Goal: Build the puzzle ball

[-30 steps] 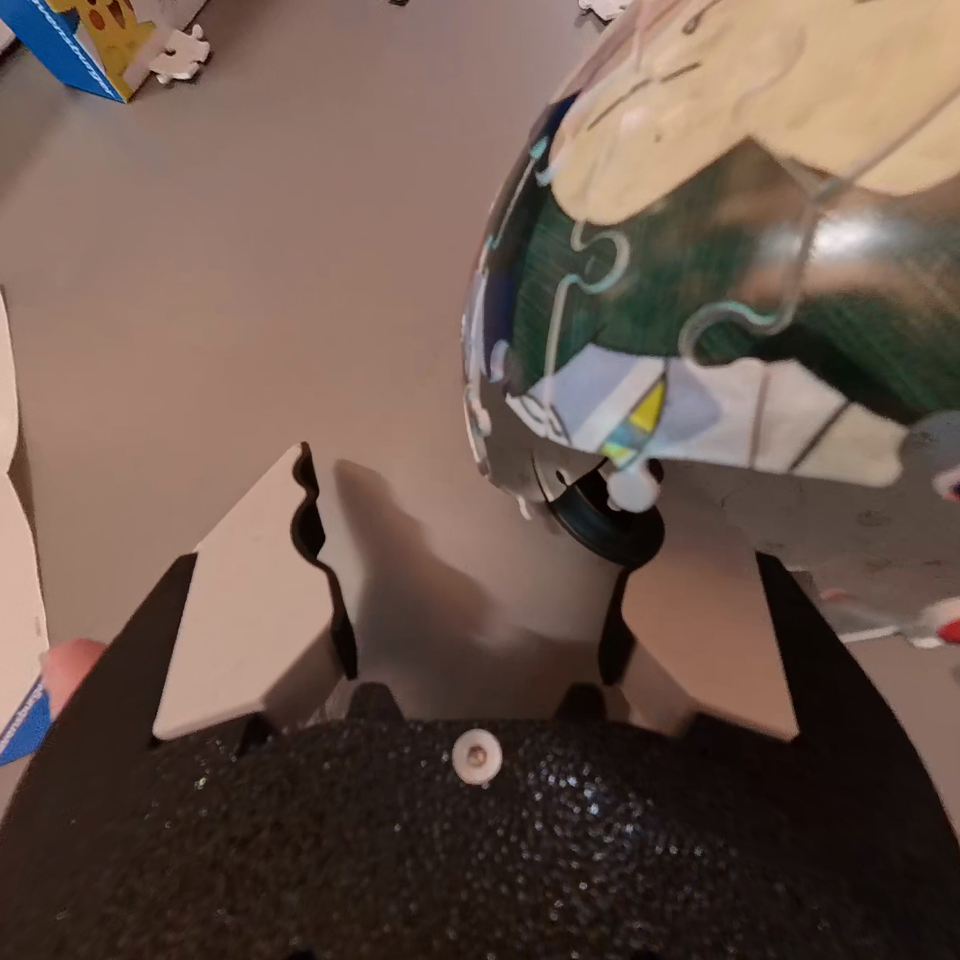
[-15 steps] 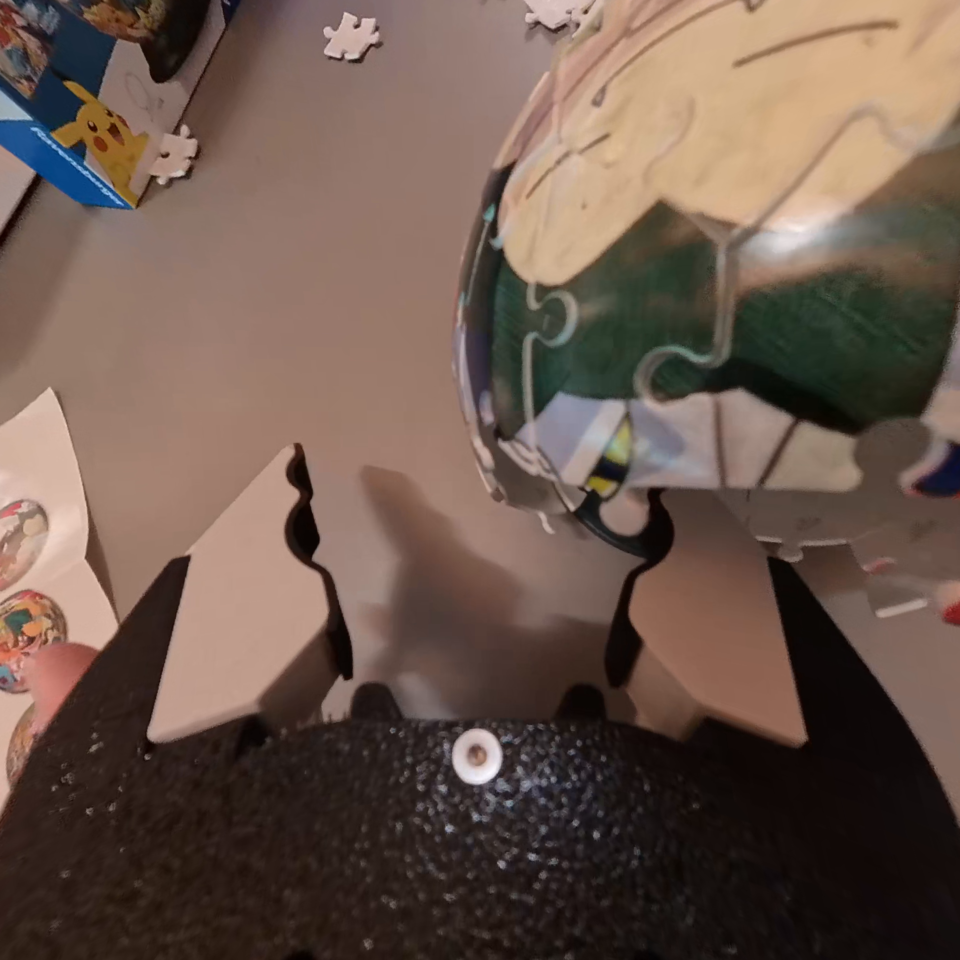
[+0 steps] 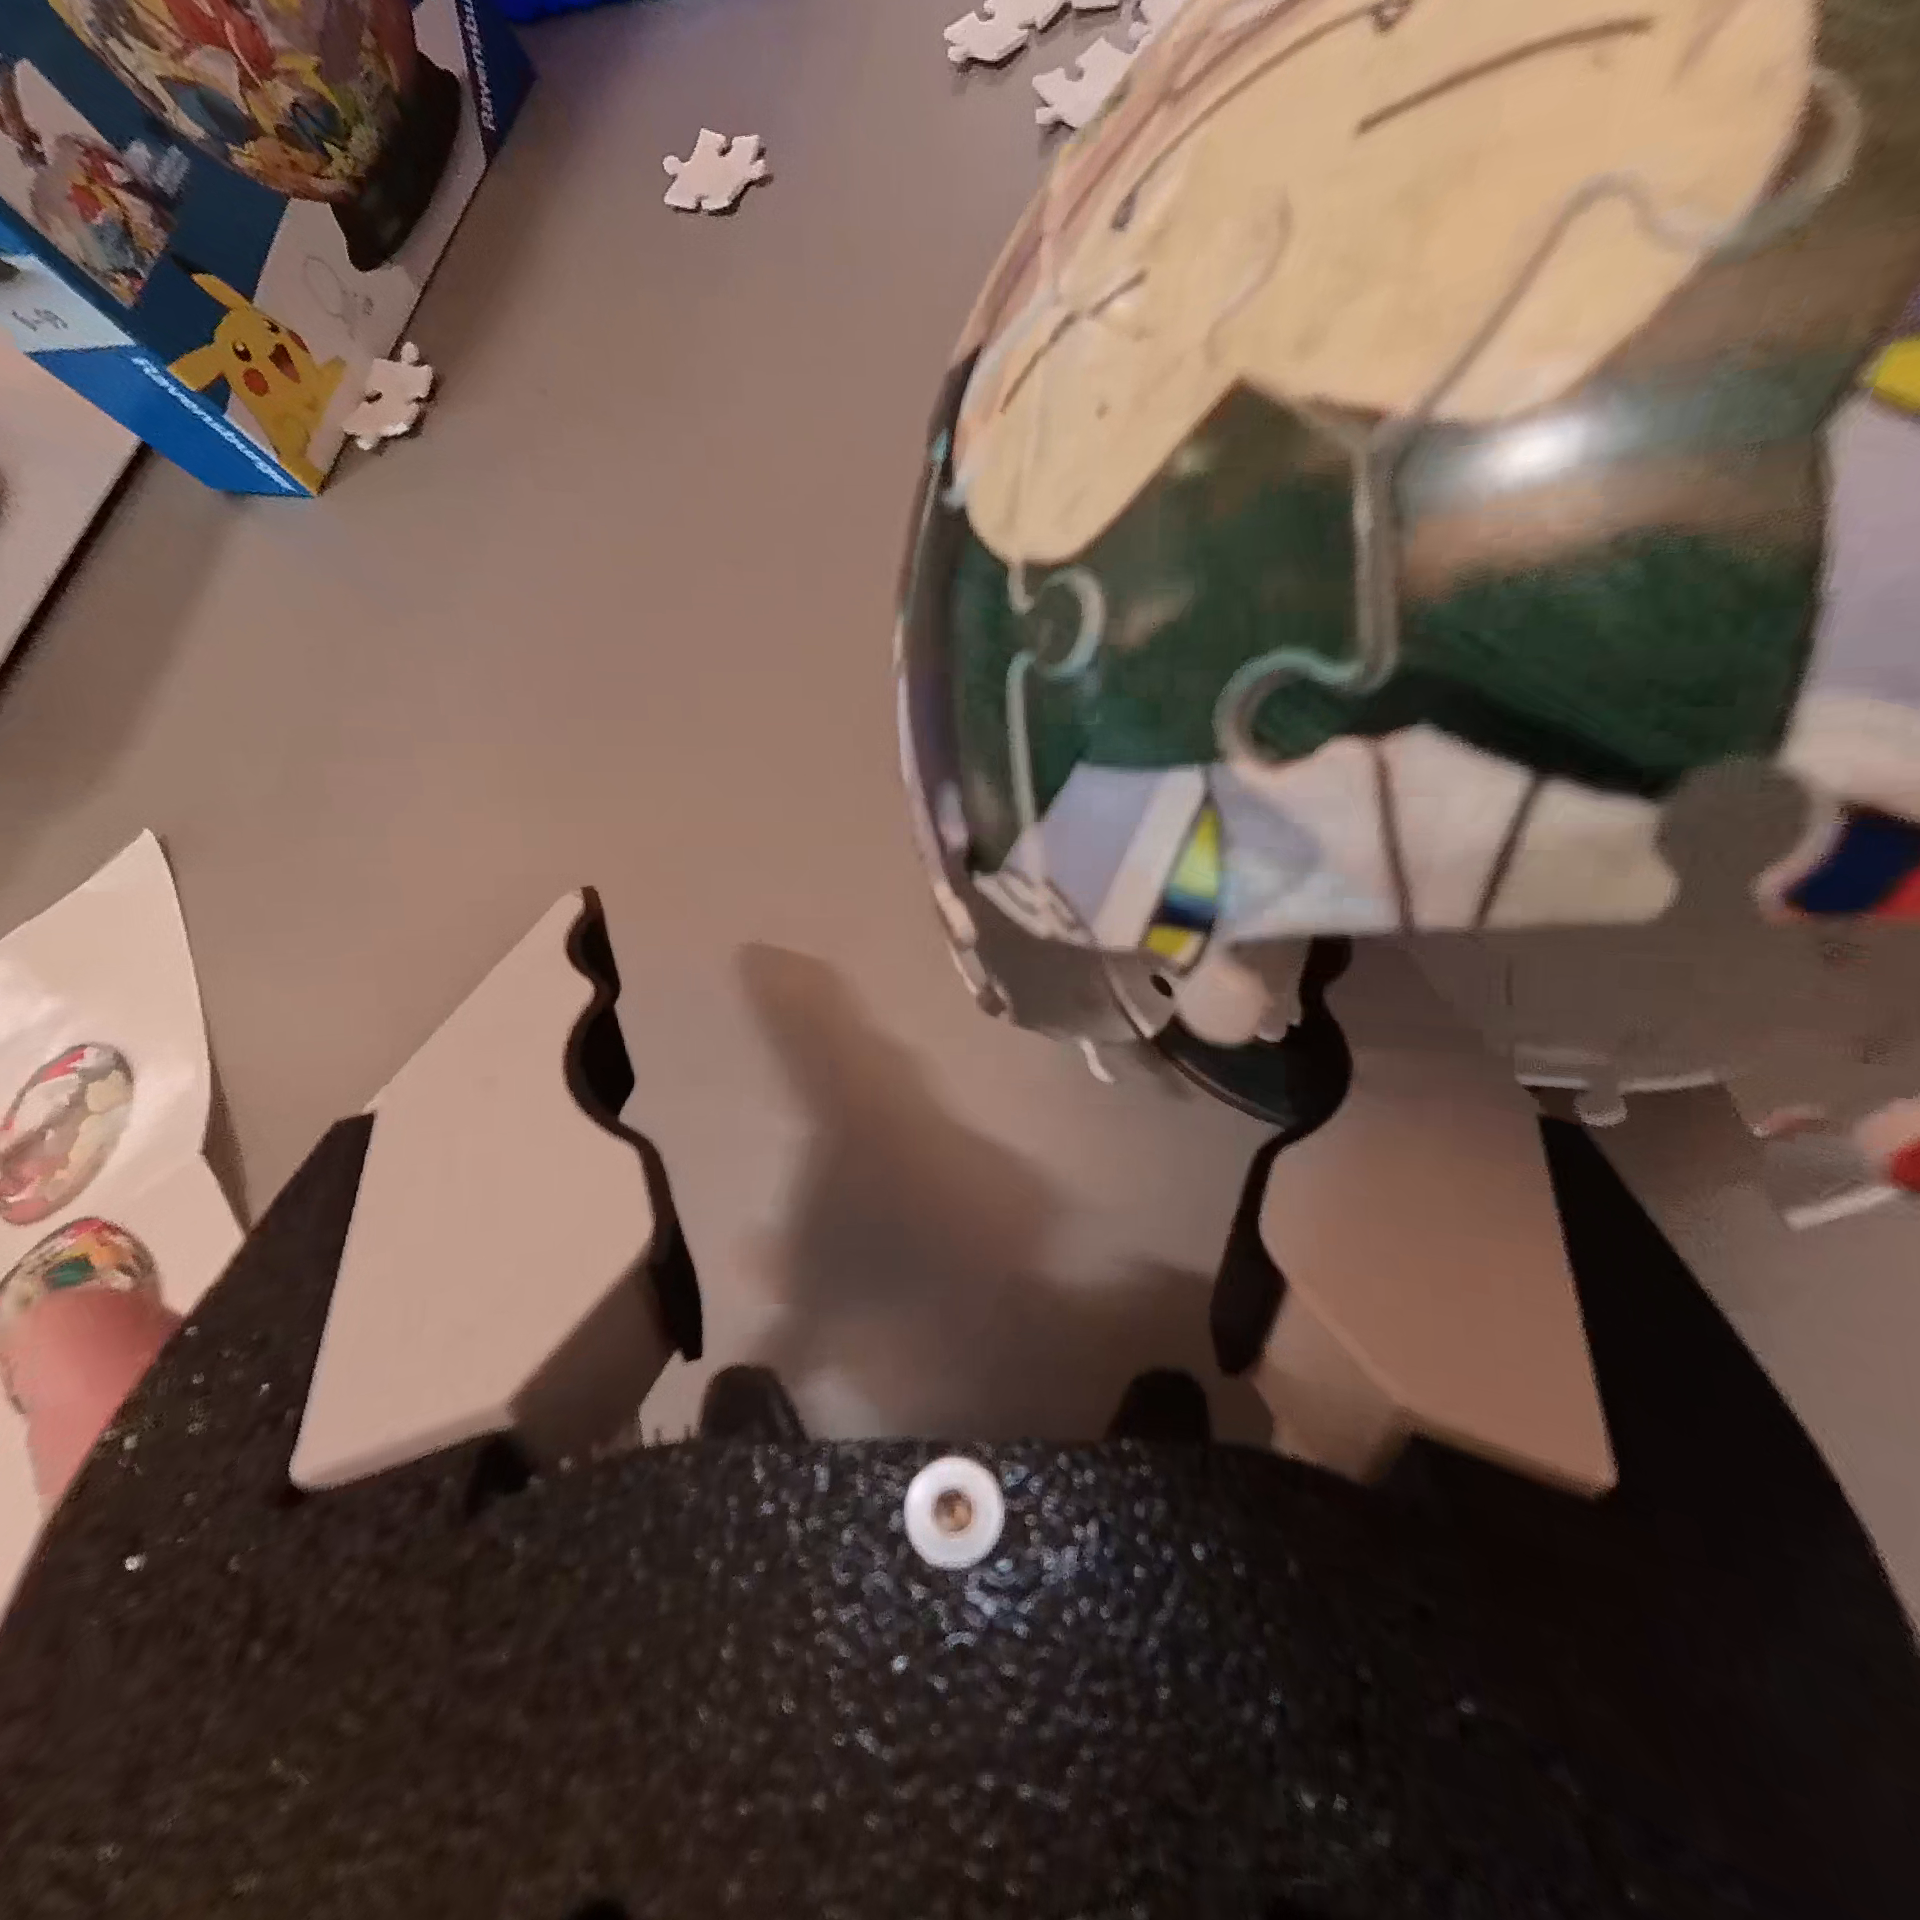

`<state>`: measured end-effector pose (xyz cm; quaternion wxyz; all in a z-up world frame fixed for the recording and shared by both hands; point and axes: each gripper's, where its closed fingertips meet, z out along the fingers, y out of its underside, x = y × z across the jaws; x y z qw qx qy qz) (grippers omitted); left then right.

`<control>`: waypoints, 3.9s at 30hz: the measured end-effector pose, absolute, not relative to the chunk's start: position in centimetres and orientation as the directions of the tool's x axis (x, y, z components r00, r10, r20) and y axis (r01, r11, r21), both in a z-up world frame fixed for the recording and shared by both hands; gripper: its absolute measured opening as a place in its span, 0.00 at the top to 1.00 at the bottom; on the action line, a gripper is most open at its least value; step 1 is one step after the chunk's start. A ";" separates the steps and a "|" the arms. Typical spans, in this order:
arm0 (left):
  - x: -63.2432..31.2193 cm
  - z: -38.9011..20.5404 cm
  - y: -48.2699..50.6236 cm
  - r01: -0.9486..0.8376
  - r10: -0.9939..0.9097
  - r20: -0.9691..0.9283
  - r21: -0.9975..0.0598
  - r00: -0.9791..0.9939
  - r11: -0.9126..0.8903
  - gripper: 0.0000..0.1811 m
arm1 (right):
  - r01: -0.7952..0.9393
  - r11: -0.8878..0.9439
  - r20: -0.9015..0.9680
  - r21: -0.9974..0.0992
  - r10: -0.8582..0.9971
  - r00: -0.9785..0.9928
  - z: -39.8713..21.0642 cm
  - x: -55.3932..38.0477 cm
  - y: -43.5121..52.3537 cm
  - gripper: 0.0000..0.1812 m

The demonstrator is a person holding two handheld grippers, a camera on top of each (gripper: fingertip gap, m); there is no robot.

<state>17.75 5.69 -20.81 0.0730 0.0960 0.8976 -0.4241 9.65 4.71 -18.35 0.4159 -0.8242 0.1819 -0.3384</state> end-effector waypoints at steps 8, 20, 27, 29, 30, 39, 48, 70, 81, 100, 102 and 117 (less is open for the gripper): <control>18.5 -18.6 6.7 0.114 0.033 -0.113 -0.847 -0.993 0.518 0.31 | -0.020 -0.588 0.407 -0.809 -0.583 0.703 -18.2 9.6 4.7 0.42; 18.2 -20.9 6.9 0.178 0.062 -0.184 -0.726 -0.981 0.664 0.30 | -0.005 -0.576 0.412 -0.817 -0.589 0.695 -17.4 9.8 4.9 0.42; 18.4 -21.3 6.9 0.130 0.043 -0.137 -0.730 -0.990 0.670 0.29 | 0.004 -0.576 0.418 -0.818 -0.588 0.692 -17.1 9.9 5.2 0.41; 18.4 -21.4 7.0 0.120 0.036 -0.132 -0.718 -0.991 0.685 0.30 | 0.011 -0.574 0.421 -0.819 -0.588 0.691 -16.9 10.0 5.3 0.40; 18.3 -21.6 7.1 0.099 0.030 -0.110 -0.706 -0.993 0.702 0.31 | 0.015 -0.576 0.426 -0.818 -0.586 0.689 -16.8 10.0 5.4 0.40; 17.6 -21.7 7.1 0.104 0.070 -0.078 -0.736 -0.995 0.668 0.37 | 0.036 -0.551 0.397 -0.833 -0.553 0.732 -15.2 9.8 6.7 0.33; 17.7 -20.6 6.3 0.287 0.173 -0.228 -0.773 -0.958 0.566 0.35 | 0.062 -0.573 0.417 -0.817 -0.514 0.750 -14.1 10.3 7.7 0.34; 16.0 -22.0 7.6 0.159 0.226 -0.015 -0.756 -0.974 0.635 0.52 | 0.079 -0.578 0.436 -0.812 -0.512 0.740 -14.0 10.6 8.4 0.34; 16.5 -20.2 7.6 0.143 0.227 -0.018 -0.823 -0.974 0.549 0.49 | 0.087 -0.565 0.437 -0.820 -0.522 0.733 -13.8 10.4 8.4 0.35; 16.3 -21.8 8.6 0.151 0.231 0.005 -0.742 -0.973 0.653 0.51 | 0.084 -0.555 0.427 -0.828 -0.525 0.736 -13.8 10.7 8.6 0.34; 16.3 -21.7 8.5 0.163 0.231 -0.010 -0.739 -0.973 0.654 0.51 | 0.085 -0.555 0.428 -0.827 -0.525 0.736 -13.8 10.7 8.6 0.35; 17.2 -21.7 7.4 0.131 0.149 -0.045 -0.758 -0.988 0.639 0.46 | 0.079 -0.551 0.421 -0.831 -0.528 0.738 -13.8 10.6 8.5 0.35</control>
